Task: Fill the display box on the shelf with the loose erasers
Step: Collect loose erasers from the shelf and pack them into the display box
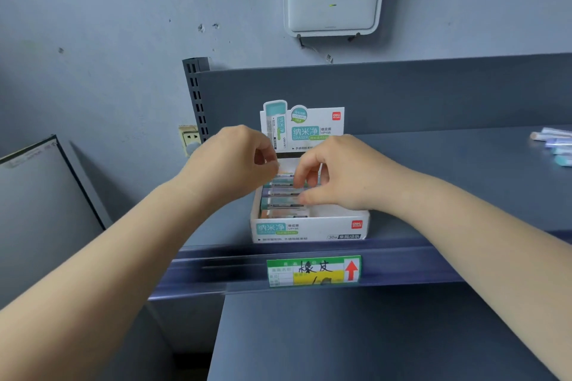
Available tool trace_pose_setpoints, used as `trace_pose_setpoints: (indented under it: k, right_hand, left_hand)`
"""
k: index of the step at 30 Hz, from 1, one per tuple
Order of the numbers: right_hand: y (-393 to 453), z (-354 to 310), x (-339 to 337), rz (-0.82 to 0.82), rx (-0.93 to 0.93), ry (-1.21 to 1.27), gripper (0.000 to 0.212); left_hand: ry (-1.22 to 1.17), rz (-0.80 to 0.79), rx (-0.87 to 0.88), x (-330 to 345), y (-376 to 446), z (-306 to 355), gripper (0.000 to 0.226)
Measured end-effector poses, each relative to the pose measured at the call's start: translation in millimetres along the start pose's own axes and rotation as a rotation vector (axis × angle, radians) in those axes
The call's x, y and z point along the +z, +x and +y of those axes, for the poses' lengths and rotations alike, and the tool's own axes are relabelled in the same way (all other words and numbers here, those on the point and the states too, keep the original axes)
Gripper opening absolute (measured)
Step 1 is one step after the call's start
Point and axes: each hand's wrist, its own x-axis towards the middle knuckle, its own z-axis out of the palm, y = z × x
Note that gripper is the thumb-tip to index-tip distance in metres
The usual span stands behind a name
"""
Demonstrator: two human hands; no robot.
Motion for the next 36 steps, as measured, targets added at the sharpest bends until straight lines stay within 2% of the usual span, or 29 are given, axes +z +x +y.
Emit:
trace_pose_setpoints:
  k: [4, 9, 13, 21, 24, 28, 33, 36]
  right_hand:
    - [-12, 12, -16, 0.154, 0.002, -0.061, 0.004]
    - [-47, 44, -45, 0.288, 0.05, -0.244, 0.008]
    - [-86, 81, -73, 0.291, 0.156, -0.328, 0.011]
    - [-186, 167, -131, 0.266, 0.351, -0.437, 0.014]
    - [-223, 193, -149, 0.27, 0.402, -0.433, 0.01]
    - [-280, 237, -172, 0.254, 0.477, -0.477, 0.015]
    - [-343, 283, -198, 0.244, 0.583, -0.422, 0.014]
    - [-358, 299, -207, 0.248, 0.636, -0.381, 0.01]
  left_hand:
    - [0.089, 0.035, 0.067, -5, 8, 28, 0.011]
    - [0.181, 0.097, 0.186, 10, 22, 81, 0.015]
    - [0.159, 0.006, 0.257, 33, 37, 139, 0.013]
    - [0.122, -0.054, 0.405, 84, 53, 275, 0.023]
    - [0.077, -0.094, 0.43, 101, 52, 319, 0.021]
    - [0.004, -0.117, 0.445, 130, 51, 386, 0.019]
    - [-0.055, -0.195, 0.467, 164, 53, 453, 0.019]
    - [-0.066, -0.209, 0.478, 174, 60, 464, 0.018]
